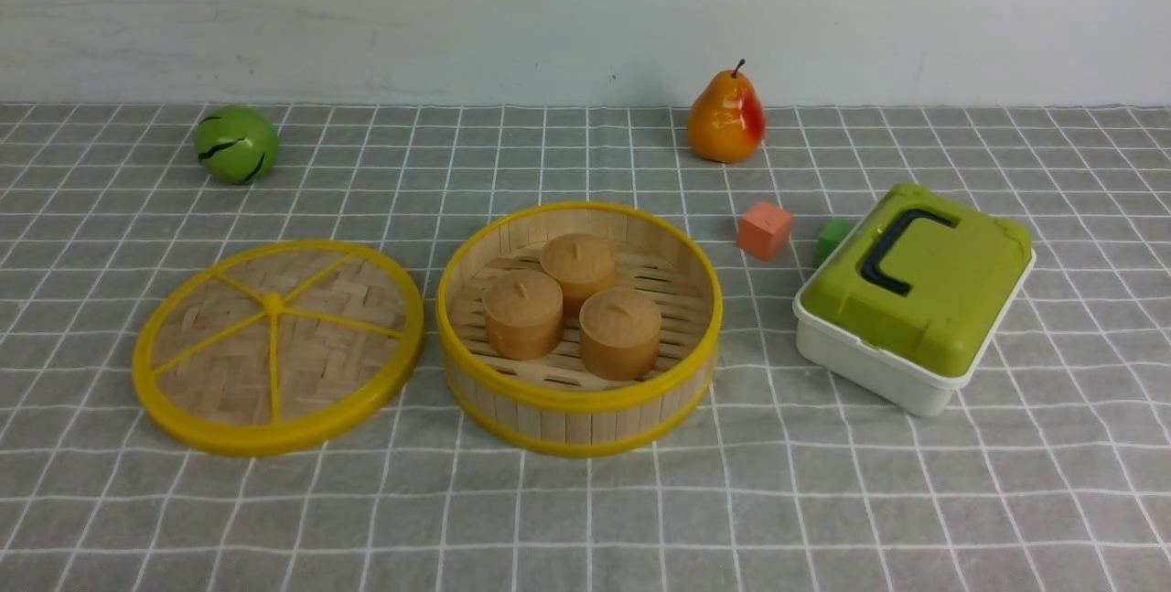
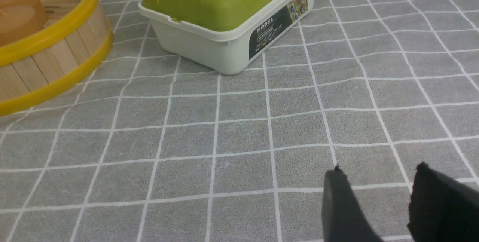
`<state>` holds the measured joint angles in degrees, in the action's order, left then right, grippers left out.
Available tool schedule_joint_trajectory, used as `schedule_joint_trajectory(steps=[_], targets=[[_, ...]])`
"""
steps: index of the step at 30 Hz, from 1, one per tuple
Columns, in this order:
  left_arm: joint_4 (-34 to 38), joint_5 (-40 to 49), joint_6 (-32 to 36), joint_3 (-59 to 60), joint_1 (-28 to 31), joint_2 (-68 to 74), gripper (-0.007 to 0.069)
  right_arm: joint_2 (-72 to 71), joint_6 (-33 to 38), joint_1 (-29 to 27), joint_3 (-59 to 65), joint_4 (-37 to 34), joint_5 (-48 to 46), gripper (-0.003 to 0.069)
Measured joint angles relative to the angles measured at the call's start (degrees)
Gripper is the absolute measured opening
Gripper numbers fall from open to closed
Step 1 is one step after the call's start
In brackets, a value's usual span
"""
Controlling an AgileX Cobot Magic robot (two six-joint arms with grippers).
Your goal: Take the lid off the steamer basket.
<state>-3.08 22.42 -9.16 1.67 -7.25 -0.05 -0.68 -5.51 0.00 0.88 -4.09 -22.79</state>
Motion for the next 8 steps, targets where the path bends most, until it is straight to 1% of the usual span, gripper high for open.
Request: schedule_joint_trajectory(steps=[8], targets=[[0.00,0.00,0.00,0.00,0.00,0.00,0.0019,0.00,0.00,0.00,0.00,0.00,0.00,0.0242]])
